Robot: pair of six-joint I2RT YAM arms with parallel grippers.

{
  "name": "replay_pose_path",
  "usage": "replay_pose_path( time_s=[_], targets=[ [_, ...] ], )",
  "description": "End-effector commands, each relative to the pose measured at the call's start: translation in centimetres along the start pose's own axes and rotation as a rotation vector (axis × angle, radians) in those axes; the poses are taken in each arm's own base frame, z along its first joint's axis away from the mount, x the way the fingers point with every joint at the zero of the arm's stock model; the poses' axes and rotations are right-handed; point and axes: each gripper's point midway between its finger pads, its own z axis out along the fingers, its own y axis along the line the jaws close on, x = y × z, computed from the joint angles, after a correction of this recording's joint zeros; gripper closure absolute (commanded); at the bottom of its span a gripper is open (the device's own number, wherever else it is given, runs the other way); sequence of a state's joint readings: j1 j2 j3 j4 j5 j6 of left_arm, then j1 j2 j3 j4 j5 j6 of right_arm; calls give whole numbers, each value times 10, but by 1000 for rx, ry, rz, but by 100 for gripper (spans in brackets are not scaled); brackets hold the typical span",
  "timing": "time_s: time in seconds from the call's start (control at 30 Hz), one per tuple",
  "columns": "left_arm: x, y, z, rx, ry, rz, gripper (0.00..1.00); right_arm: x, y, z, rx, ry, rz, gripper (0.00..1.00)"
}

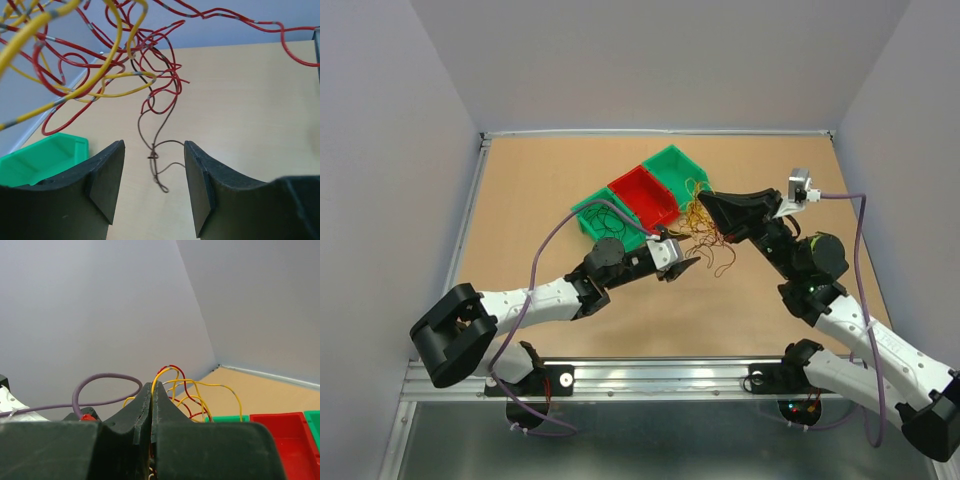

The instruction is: Untangle the cables

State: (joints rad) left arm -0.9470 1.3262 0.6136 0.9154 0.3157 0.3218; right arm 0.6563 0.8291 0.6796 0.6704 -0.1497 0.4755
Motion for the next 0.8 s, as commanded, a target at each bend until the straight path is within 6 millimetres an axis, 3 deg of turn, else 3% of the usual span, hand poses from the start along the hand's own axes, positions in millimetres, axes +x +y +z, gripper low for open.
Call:
replay_pose_path(
  time_s=[0.0,0.27,0.77],
  targets=[
    [-44,1,2,13,-126,-21,37,-60,35,13,-114,-174,-19,99],
    [-18,31,15,-146,-48,-47,35,-61,38,21,-140,-193,10,99],
    [-12,29,24,-127,-49,-15,35,-59,44,37,-199,-209,100,99]
  ],
)
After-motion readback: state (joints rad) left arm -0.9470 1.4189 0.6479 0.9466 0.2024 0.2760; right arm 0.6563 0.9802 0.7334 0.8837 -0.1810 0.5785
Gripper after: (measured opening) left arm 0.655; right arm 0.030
